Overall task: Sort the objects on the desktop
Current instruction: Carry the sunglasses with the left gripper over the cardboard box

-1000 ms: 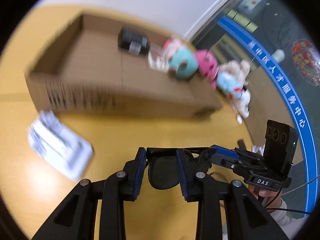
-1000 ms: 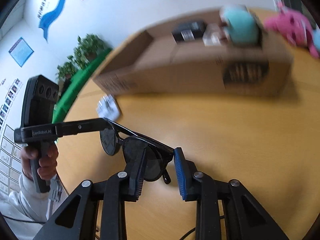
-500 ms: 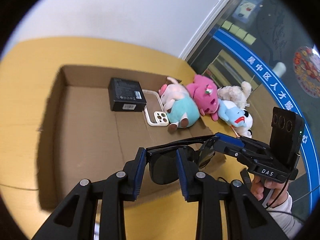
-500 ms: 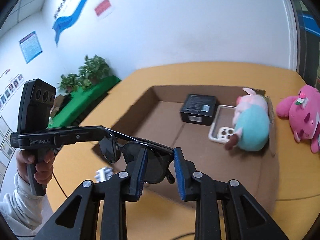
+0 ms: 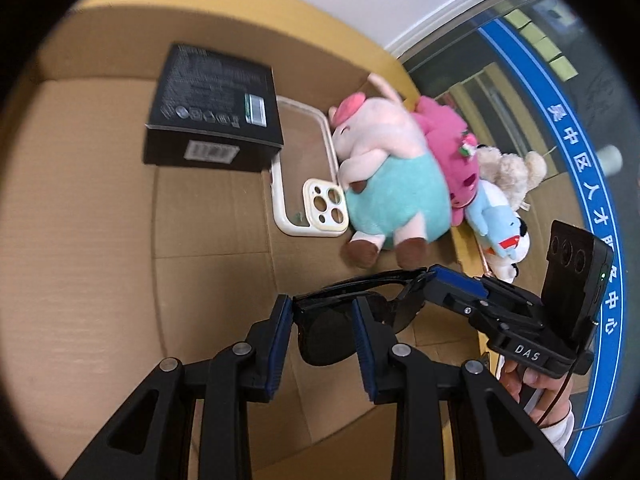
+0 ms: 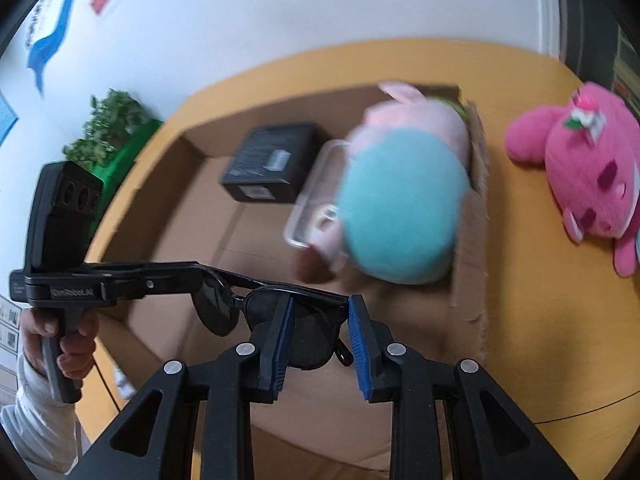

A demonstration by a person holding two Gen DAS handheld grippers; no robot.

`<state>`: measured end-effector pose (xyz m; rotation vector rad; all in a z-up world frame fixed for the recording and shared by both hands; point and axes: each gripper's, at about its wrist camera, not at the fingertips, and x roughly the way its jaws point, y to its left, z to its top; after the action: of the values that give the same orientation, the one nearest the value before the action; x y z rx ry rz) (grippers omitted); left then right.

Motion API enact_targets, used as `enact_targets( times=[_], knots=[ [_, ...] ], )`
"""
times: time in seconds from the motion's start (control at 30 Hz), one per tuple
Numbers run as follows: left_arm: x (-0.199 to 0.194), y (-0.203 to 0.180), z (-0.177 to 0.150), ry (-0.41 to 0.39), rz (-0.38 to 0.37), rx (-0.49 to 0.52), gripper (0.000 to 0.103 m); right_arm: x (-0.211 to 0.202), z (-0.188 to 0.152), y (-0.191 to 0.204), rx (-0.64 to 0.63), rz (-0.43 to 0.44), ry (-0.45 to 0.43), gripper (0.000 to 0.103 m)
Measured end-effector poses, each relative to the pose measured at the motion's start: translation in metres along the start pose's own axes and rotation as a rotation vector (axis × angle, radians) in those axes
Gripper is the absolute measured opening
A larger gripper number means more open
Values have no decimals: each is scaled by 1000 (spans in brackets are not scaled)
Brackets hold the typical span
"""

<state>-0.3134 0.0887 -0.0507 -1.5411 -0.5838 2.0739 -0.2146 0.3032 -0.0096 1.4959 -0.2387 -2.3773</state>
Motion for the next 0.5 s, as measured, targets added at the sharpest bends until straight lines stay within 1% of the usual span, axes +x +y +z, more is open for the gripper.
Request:
enact_targets(
  times=[0.1,0.2,0.3,0.33,0.37,0.43,0.47,0.5],
  knots=[
    [12,2,1,30,4,-9,29,12,-2,-11,15,-26,34,27],
    [18,4,0,54,3,-25,29,18,-3,-10,-1,-70,58,27],
    [21,2,-1,67,26,-34,29,27,-3,-3,-42,-140,98,26],
    [23,3,0,77,24,-43,26,31,-4,0,-60,-170,110,26],
    [26,2,0,91,16,-51,25,34,-5,3,-75,-193,119,25],
    [30,-2,-1,101,18,-52,24,38,-6,6,-87,-217,127,24],
    [31,-3,-1,97,22,-54,24,38,-7,8,-95,-248,122,25],
    [32,-5,-2,97,20,-58,24,35,-8,9,-101,-260,111,27]
  ],
)
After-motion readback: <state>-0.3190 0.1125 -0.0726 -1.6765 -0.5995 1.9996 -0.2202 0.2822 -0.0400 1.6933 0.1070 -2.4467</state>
